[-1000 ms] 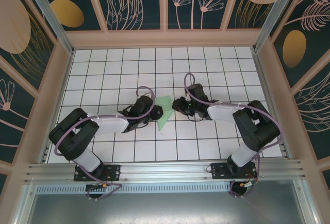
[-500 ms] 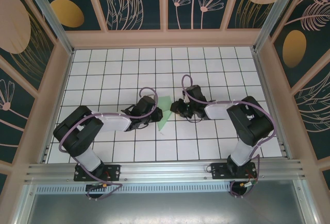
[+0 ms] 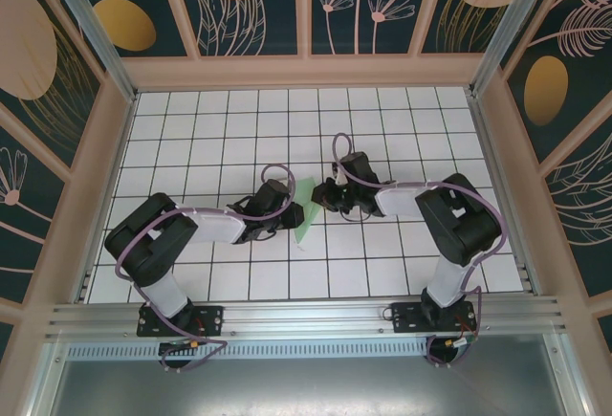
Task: Fold a paper plane with a square sheet of paper (pick it up from the middle)
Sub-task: Fourth fold the wing at the center of the table.
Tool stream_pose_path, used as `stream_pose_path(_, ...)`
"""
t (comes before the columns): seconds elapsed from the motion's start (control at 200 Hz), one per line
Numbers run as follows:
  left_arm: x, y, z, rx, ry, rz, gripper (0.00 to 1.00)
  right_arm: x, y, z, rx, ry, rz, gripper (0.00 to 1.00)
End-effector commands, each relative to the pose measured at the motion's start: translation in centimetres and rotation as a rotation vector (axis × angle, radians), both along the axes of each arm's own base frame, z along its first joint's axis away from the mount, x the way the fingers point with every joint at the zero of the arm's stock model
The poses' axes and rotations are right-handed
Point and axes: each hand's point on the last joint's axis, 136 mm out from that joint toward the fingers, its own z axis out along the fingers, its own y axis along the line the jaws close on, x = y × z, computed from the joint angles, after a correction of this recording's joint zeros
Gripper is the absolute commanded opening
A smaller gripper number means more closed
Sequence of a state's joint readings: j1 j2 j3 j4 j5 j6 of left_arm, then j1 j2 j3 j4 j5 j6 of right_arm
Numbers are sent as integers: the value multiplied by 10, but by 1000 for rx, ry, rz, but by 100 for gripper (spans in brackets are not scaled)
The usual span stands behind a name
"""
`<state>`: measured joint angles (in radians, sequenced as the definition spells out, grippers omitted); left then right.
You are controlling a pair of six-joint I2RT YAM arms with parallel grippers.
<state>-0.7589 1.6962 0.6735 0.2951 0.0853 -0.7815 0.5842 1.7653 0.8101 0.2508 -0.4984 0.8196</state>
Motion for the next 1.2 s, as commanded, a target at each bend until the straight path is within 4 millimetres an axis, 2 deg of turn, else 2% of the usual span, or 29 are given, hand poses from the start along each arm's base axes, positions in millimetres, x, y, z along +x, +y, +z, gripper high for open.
stream_pose_path(0.0,2,0,9,-1,-35,-21,30,5,6,2,-24,1,13,10)
stream_pose_path(0.125,3,0,24,-5,-71,-36,39,6,8,1,-79,2,18,6)
stream_pose_path(0.235,3,-1,24,32,-64,-68,48,9,12,6,-79,-2,17,6)
stream_pose_path(0.425,1,9,17,114,-48,-66,51,12,16,12,-75,0,14,6)
stream_pose_path(0.55,4,9,17,161,-50,-79,52,13,19,16,-64,0,16,6)
stream_pose_path(0.721,3,2,11,249,-55,-103,51,13,21,16,-67,7,14,7)
stream_pose_path(1.051,9,6,17,352,-96,-64,35,15,25,21,-60,8,17,7)
stream_pose_path(1.061,9,7,9,368,-83,-66,35,15,25,21,-60,7,18,7)
stream_pose_path(1.081,8,8,7,376,-79,-68,34,16,26,21,-59,6,18,7)
stream_pose_path(1.191,9,7,7,385,-84,-65,29,16,26,21,-63,8,20,7)
